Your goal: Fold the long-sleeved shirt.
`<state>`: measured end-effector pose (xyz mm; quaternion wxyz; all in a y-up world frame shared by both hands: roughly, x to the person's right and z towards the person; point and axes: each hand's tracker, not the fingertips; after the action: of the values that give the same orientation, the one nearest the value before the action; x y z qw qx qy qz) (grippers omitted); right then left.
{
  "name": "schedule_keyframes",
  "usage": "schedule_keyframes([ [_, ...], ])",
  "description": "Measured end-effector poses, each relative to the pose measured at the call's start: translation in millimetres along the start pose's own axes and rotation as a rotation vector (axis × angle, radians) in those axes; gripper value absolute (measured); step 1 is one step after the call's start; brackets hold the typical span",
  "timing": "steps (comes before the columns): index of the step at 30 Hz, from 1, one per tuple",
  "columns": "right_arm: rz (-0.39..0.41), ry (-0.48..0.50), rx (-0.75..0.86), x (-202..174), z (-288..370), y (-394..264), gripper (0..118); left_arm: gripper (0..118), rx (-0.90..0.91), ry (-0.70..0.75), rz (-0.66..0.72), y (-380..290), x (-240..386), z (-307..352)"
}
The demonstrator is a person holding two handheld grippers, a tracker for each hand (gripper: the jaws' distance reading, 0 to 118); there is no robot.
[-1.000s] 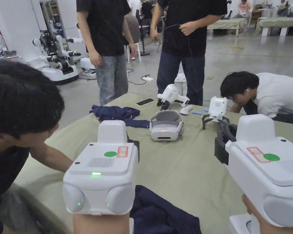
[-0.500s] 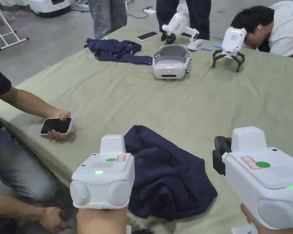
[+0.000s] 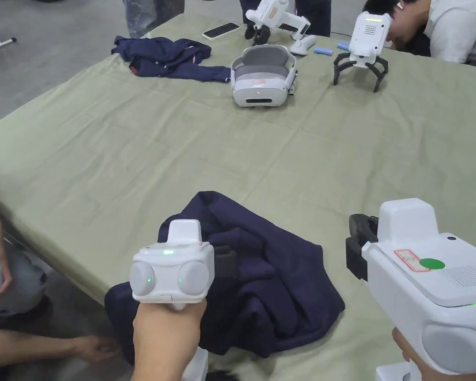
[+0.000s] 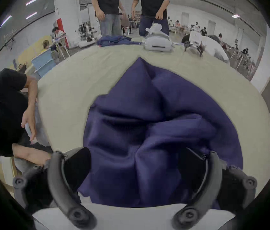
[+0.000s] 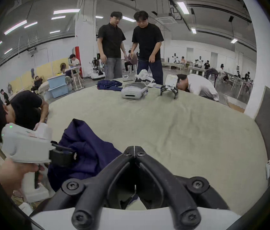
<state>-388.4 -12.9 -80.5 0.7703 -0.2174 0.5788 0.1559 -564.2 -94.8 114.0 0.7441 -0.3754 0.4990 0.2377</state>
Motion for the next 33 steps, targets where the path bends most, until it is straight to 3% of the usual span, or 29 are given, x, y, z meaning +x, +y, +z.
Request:
schedule_keyframes([
  [3, -0.002, -0.015, -0.011, 7, 0, -3, 0, 107, -0.066, 0.003, -0.006, -2, -4, -60],
  [6, -0.004, -0.032, -0.021, 14, 0, -6, 0, 105, -0.081, -0.014, 0.017, -9, -2, -56],
  [7, -0.004, -0.038, -0.026, 16, 0, -6, 0, 97, -0.087, -0.047, 0.032, -10, -3, -51],
  [9, -0.011, -0.043, -0.030, 19, 0, -8, 0, 60, -0.090, -0.128, 0.032, -11, -1, -43],
  [10, -0.024, -0.046, -0.029, 20, 0, -7, 0, 46, -0.072, -0.081, -0.002, -5, 6, -27],
  [12, -0.042, -0.045, -0.023, 21, 2, -6, 0, 33, -0.052, -0.048, -0.069, -4, 15, -16],
  [15, -0.041, -0.041, 0.004, 21, 17, 0, 0, 28, -0.067, -0.043, -0.041, 2, 13, -24],
  [22, -0.074, -0.113, 0.086, 52, 67, 7, 0, 25, 0.181, -0.122, -0.036, 30, 36, 71],
  [33, -0.130, -0.290, 0.213, 116, 172, 10, 0, 24, 0.527, -0.289, -0.145, 82, 128, 197],
])
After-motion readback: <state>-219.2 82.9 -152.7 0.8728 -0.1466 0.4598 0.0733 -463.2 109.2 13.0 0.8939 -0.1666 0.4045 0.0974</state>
